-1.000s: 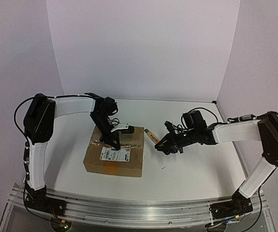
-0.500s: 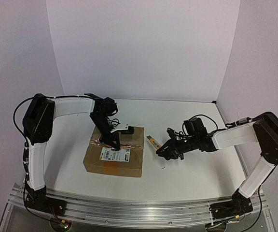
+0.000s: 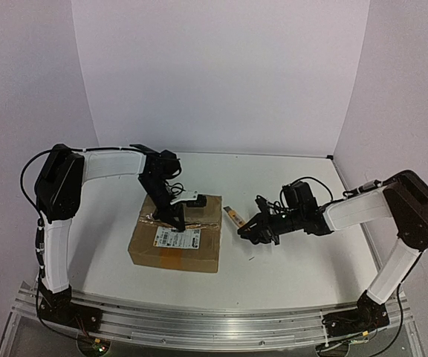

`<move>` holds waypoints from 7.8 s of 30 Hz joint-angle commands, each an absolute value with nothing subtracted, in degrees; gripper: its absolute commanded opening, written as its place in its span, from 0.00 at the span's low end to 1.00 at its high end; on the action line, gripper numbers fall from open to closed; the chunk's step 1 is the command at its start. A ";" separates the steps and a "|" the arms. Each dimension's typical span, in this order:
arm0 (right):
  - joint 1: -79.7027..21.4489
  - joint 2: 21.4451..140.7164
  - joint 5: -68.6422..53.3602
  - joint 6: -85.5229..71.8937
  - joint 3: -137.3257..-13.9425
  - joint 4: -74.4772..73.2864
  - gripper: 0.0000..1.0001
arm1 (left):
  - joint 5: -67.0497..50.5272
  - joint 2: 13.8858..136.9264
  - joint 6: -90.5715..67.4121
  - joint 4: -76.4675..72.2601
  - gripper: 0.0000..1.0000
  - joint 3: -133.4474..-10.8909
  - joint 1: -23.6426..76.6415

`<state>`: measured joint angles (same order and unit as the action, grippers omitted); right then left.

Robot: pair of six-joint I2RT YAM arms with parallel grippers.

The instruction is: Unpack the express box

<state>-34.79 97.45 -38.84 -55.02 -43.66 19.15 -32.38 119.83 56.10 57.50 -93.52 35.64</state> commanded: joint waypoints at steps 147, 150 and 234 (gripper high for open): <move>-43.65 98.30 -46.24 -52.18 -47.47 14.77 0.00 | -28.60 122.97 59.84 63.22 0.30 -92.99 34.15; -43.62 98.75 -47.15 -51.79 -48.35 14.77 0.00 | -28.32 123.10 58.23 61.21 0.01 -93.11 34.14; -32.87 107.77 -46.27 -46.15 -56.61 13.04 0.00 | -32.19 112.88 49.65 42.48 0.00 -85.87 31.02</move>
